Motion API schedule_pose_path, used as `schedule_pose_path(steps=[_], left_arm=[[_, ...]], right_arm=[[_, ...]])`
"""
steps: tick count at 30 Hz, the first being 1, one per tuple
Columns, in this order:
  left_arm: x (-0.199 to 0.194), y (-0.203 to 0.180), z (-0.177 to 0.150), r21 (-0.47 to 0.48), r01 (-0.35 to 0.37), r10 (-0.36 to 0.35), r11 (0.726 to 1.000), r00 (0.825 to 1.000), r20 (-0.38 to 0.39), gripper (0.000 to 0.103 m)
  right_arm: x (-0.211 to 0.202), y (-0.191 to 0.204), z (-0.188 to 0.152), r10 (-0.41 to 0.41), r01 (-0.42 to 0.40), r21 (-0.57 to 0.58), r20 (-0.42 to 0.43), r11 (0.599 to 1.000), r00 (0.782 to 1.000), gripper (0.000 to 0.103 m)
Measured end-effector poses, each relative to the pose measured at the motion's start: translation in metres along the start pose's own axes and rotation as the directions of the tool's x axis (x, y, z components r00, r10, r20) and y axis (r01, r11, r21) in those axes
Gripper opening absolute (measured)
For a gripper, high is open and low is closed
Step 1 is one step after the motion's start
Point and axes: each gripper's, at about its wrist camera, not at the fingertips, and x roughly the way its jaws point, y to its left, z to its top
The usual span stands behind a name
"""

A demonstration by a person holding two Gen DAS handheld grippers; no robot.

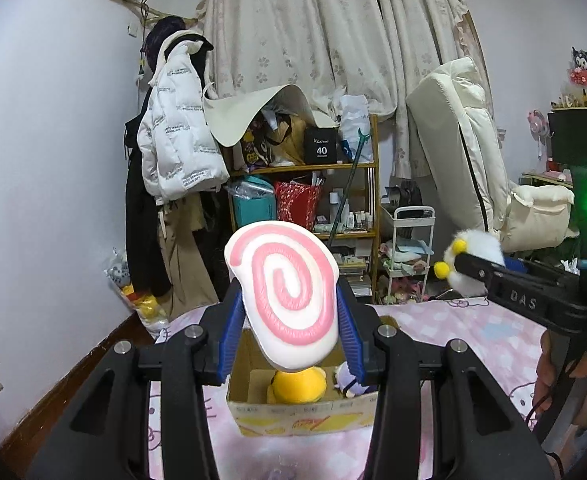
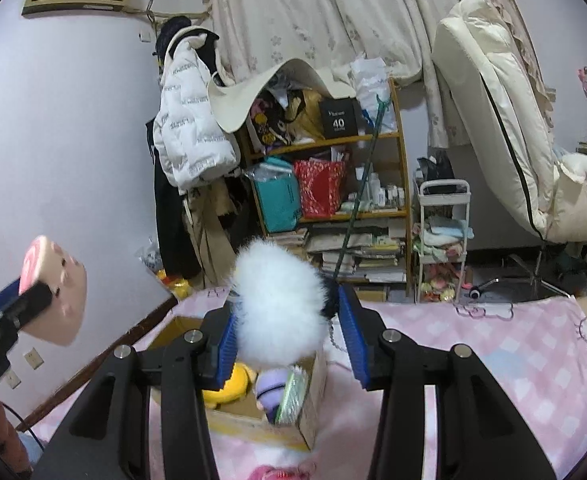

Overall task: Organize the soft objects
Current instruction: 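Lift cushion with left gripper while right gripper carries pom-pom over the box, then open both grippers to drop cushion and pom-pom into the box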

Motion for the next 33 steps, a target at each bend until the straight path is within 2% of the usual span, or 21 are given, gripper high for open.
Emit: schedule_pose_path(steps=[6,16,21,30,33], left_arm=[[0.012,-0.005,0.007,0.001,0.017,-0.017,1.0,1.0,0.006,0.043],[0.037,-0.008,0.004,0.03,0.032,-0.033,0.999,0.999,0.02,0.044],[0.058,0.0,-0.01,0.015,0.037,-0.037,0.999,0.999,-0.023,0.044],[0.108,0.014,-0.042,-0.058,0.032,-0.041,0.998,0.986,-0.16,0.049],[0.117,0.02,-0.049,-0.087,0.029,-0.045,0.996,0.982,-0.182,0.056]], right_arm=[[0.008,0.005,0.013,-0.013,0.013,-0.008,0.022,1.0,1.0,0.048],[0.026,0.0,0.008,-0.002,0.002,0.011,0.012,1.0,1.0,0.049],[0.049,-0.003,-0.001,0.054,-0.053,0.047,-0.032,0.998,0.998,0.049],[0.092,0.013,-0.035,0.054,-0.061,-0.036,-0.178,0.997,0.983,0.05],[0.101,0.015,-0.046,0.063,-0.073,-0.039,-0.214,0.997,0.975,0.051]])
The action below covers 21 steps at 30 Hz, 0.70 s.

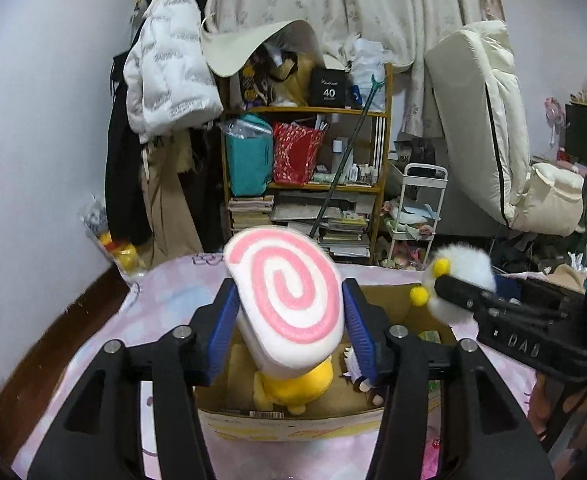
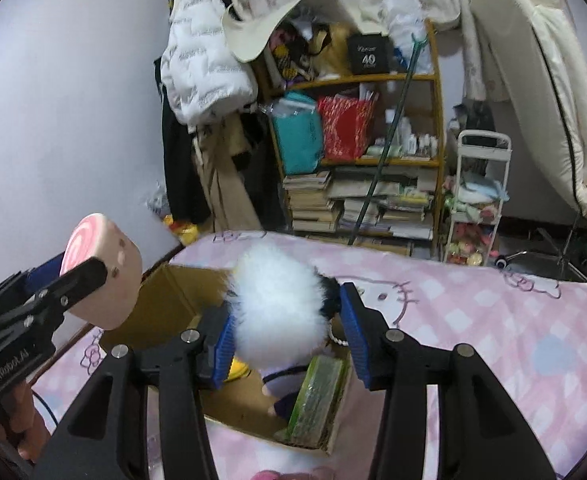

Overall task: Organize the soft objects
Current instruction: 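Open both grippers to drop cushion and pom-pom into the box, then move left gripper to clear bag with purple toy while right gripper approaches pink bear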

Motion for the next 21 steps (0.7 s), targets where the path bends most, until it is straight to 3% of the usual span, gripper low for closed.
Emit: schedule_pose_path(steps=[8,10,12,15,21], left_arm=[[0.004,0.007,-0.007,0.0,-0.049,0.049,0.999,0.998,-0.026,0.079],[-0.001,0.009,-0.01,-0.001,-0.063,0.063,0.998,0.997,-0.037,0.082],[-0.008,0.008,-0.013,0.012,-0.072,0.073,0.997,0.996,-0.044,0.087],[-0.022,0.005,-0.017,0.052,-0.099,0.101,0.994,0.994,-0.048,0.089],[-0.066,0.0,-0.014,0.087,-0.124,0.127,0.988,0.991,-0.036,0.097]], right_arm=[[0.011,0.003,-0.012,0.016,-0.016,-0.004,-0.052,1.0,0.999,0.058],[0.007,0.004,-0.011,0.012,-0.012,-0.008,-0.049,1.0,0.999,0.065],[0.001,0.005,-0.011,0.013,-0.013,-0.007,-0.033,1.0,0.999,0.079],[-0.012,0.006,-0.011,0.006,-0.006,0.0,-0.004,1.0,1.0,0.088],[-0.042,0.007,-0.007,0.031,-0.032,0.007,0.037,0.999,0.999,0.091]])
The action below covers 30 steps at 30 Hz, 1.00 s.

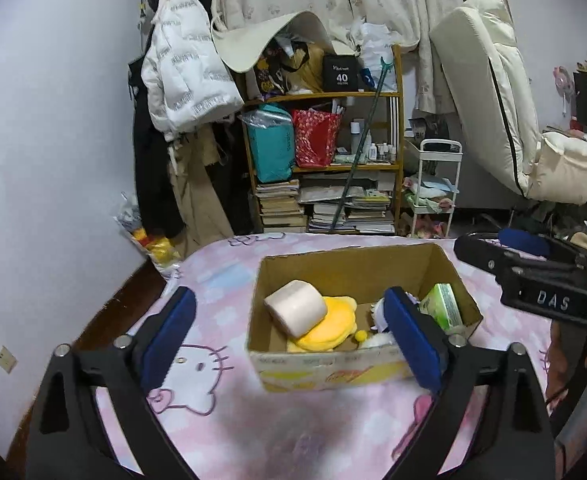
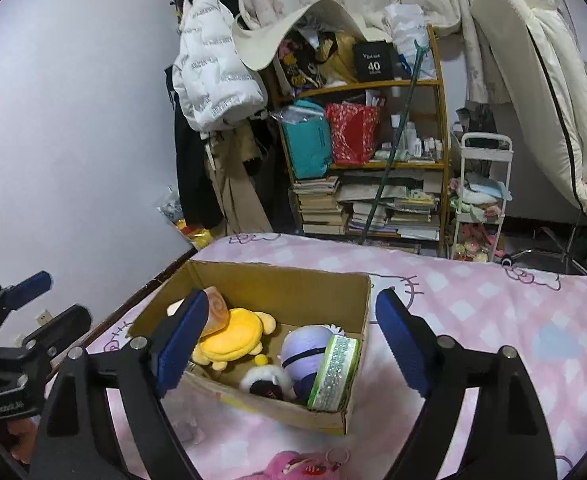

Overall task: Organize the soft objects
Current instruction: 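Move left gripper to clear bag with purple toy while right gripper approaches pink bear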

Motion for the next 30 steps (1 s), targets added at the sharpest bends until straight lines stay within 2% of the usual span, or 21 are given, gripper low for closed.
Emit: schedule_pose_path(steps=[1,3,5,14,30], left_arm=[[-0.008,0.002,0.0,-0.009,-0.013,0.013,1.0,1.0,0.007,0.097],[-0.02,0.007,0.001,-0.039,0.002,-0.002,0.999,1.0,0.0,0.098],[-0.029,0.012,-0.001,-0.064,0.016,-0.016,0.998,1.0,-0.013,0.098],[-0.056,0.011,-0.017,0.0,-0.02,0.02,1.0,0.998,-0.057,0.098],[-0.063,0.009,-0.035,-0.01,-0.038,0.037,0.999,0.992,-0.12,0.098]], right_arm=[[-0.005,0.001,0.001,-0.001,0.001,-0.006,0.006,1.0,1.0,0.093],[-0.016,0.005,0.004,-0.009,0.009,-0.012,0.025,1.0,1.0,0.1],[-0.027,0.007,0.005,-0.014,0.015,-0.015,0.049,1.0,0.999,0.103],[-0.059,0.01,-0.001,-0.033,0.034,-0.011,0.077,0.999,0.997,0.103],[-0.085,0.014,-0.024,-0.031,0.032,-0.009,0.064,0.999,0.997,0.103]])
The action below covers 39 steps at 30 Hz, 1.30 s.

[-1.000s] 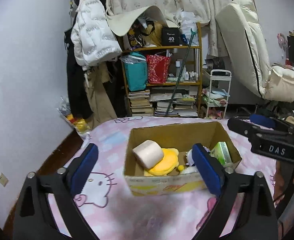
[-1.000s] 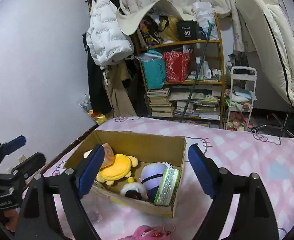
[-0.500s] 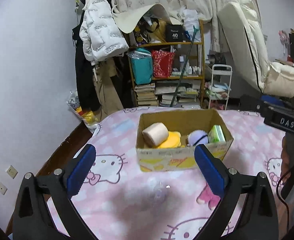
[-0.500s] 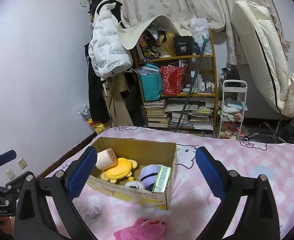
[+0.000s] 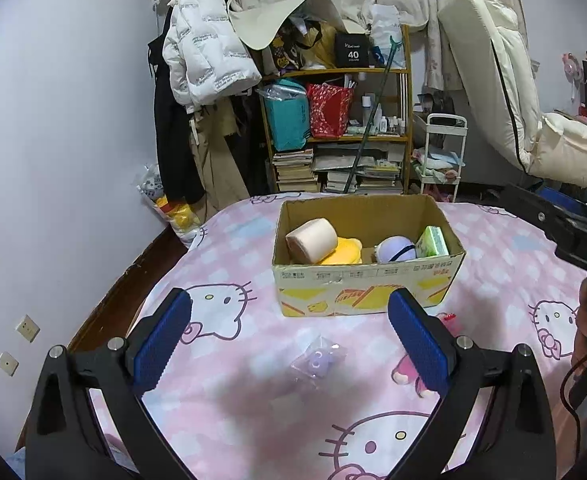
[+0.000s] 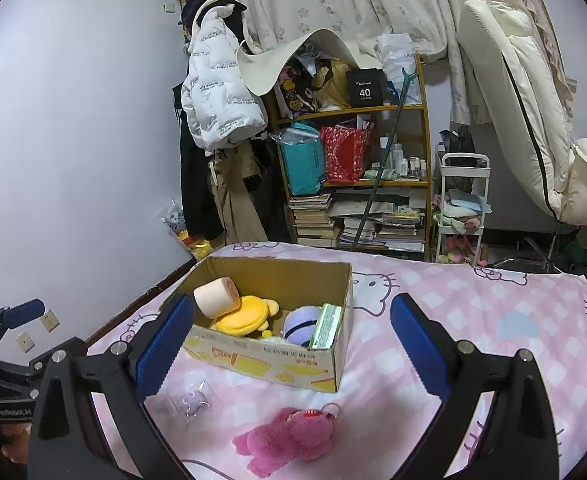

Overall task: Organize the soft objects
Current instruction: 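Move left gripper to clear bag with purple toy while right gripper approaches pink bear, then close left gripper on clear bag while right gripper grasps pink strawberry bear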

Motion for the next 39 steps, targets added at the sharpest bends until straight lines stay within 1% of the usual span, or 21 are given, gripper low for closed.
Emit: schedule_pose_path(steps=[4,8,12,19,25,29,31,33,35,39], left_arm=[[0.006,0.001,-0.002,0.001,-0.005,0.005,1.0,1.0,-0.015,0.098],[0.02,0.001,-0.006,0.003,0.004,-0.004,1.0,0.999,-0.046,0.098],[0.035,-0.002,-0.012,0.009,0.007,-0.006,1.0,0.997,-0.079,0.098],[0.064,0.001,-0.018,-0.01,0.026,-0.027,1.0,0.99,-0.139,0.098],[0.094,-0.003,-0.023,-0.007,0.051,-0.052,0.999,0.976,-0.211,0.098],[0.114,-0.007,-0.027,-0.006,0.061,-0.061,0.998,0.965,-0.256,0.098],[0.123,-0.007,-0.03,-0.024,0.083,-0.086,0.996,0.957,-0.277,0.098],[0.134,-0.006,-0.034,-0.035,0.068,-0.076,0.997,0.951,-0.299,0.098],[0.143,-0.006,-0.038,-0.022,0.054,-0.058,0.998,0.947,-0.316,0.098],[0.158,-0.009,-0.041,-0.014,0.064,-0.065,0.998,0.932,-0.358,0.098]], right_arm=[[0.0,0.001,-0.008,-0.008,0.008,-0.005,-0.017,1.0,1.0,0.103],[0.004,-0.001,-0.014,-0.013,0.013,0.002,-0.035,1.0,0.999,0.103],[0.013,-0.005,-0.018,-0.021,0.021,0.001,-0.058,1.0,0.998,0.103],[0.031,-0.01,-0.03,-0.03,0.032,0.017,-0.112,0.999,0.993,0.103],[0.056,-0.008,-0.043,-0.027,0.029,0.004,-0.201,1.0,0.979,0.103],[0.075,-0.01,-0.051,-0.028,0.034,0.02,-0.25,0.999,0.968,0.103],[0.081,-0.012,-0.054,-0.033,0.041,0.023,-0.27,0.999,0.962,0.103],[0.088,-0.013,-0.058,-0.031,0.041,0.028,-0.29,0.999,0.956,0.103],[0.094,-0.014,-0.062,-0.033,0.045,0.031,-0.306,0.999,0.951,0.103],[0.104,-0.015,-0.067,-0.038,0.048,0.021,-0.334,0.999,0.942,0.103]])
